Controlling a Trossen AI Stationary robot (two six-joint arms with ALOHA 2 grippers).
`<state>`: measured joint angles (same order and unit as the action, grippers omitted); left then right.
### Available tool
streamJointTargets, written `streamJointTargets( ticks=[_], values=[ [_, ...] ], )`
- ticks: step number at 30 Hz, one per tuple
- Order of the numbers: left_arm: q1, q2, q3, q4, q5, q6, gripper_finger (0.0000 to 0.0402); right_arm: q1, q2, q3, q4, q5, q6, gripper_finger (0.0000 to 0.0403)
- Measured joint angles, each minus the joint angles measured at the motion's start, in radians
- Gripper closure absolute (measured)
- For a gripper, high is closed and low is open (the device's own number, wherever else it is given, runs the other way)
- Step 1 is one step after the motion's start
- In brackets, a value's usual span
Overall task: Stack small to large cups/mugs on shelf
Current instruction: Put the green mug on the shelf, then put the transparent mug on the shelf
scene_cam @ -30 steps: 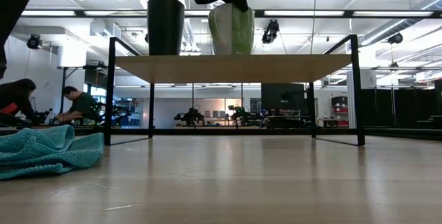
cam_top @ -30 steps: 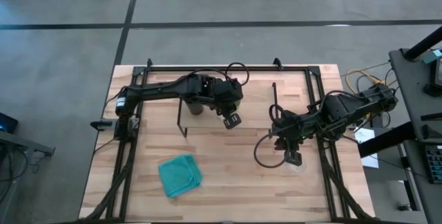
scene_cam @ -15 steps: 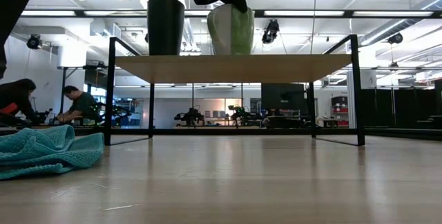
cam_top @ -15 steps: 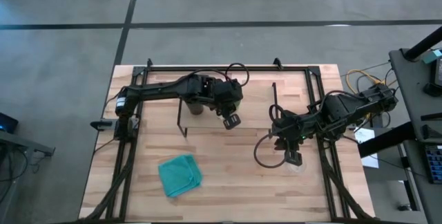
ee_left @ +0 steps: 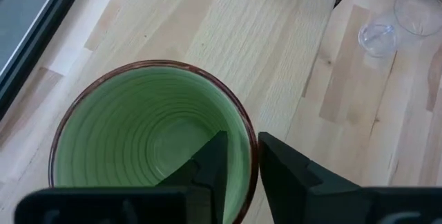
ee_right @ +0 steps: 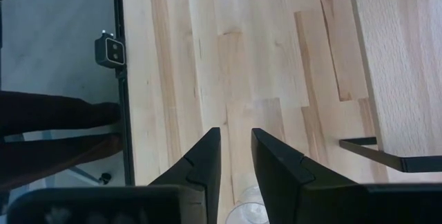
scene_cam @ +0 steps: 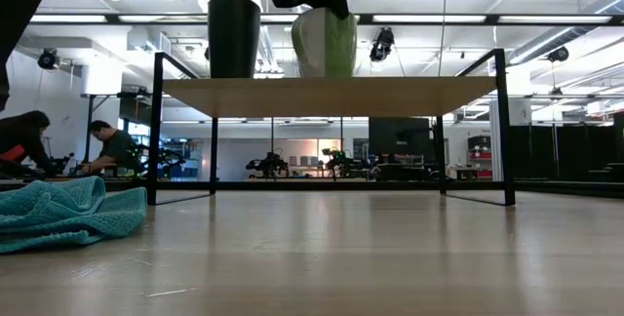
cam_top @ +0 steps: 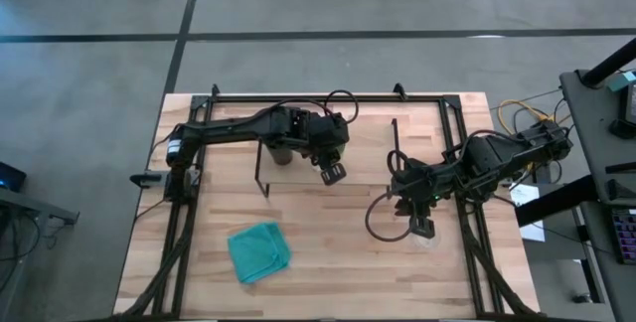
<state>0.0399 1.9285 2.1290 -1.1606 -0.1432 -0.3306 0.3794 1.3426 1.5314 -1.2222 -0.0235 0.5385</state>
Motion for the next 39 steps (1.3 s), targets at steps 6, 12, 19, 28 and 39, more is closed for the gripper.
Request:
streamJointTargets(
  ticks=[6, 12, 19, 28, 39],
  values=[
    [-0.001, 0.0, 0.037, 0.03, 0.0, -0.003, 0.0334, 0.0, 0.0, 0.0, 0.0, 0.0, 0.0, 0.0325],
    [-0.002, 0.0, 0.111, 0.041, 0.011, -0.003, 0.0334, 0.0, 0.0, 0.0, -0.001, -0.002, 0.0, 0.0325],
    [-0.015, -0.019, 0.205, 0.054, 0.121, 0.0, 0.0334, 0.01, -0.023, 0.0, -0.177, -0.089, 0.096, 0.0325],
    [-0.08, -0.154, 0.226, 0.194, 0.146, 0.098, 0.0334, 0.114, -0.026, -0.063, -0.311, -0.08, 0.238, 0.0325],
    [-0.154, -0.299, 0.223, 0.265, 0.094, 0.215, 0.0334, 0.205, -0.035, -0.326, -0.136, -0.038, 0.353, 0.0325]
  ],
)
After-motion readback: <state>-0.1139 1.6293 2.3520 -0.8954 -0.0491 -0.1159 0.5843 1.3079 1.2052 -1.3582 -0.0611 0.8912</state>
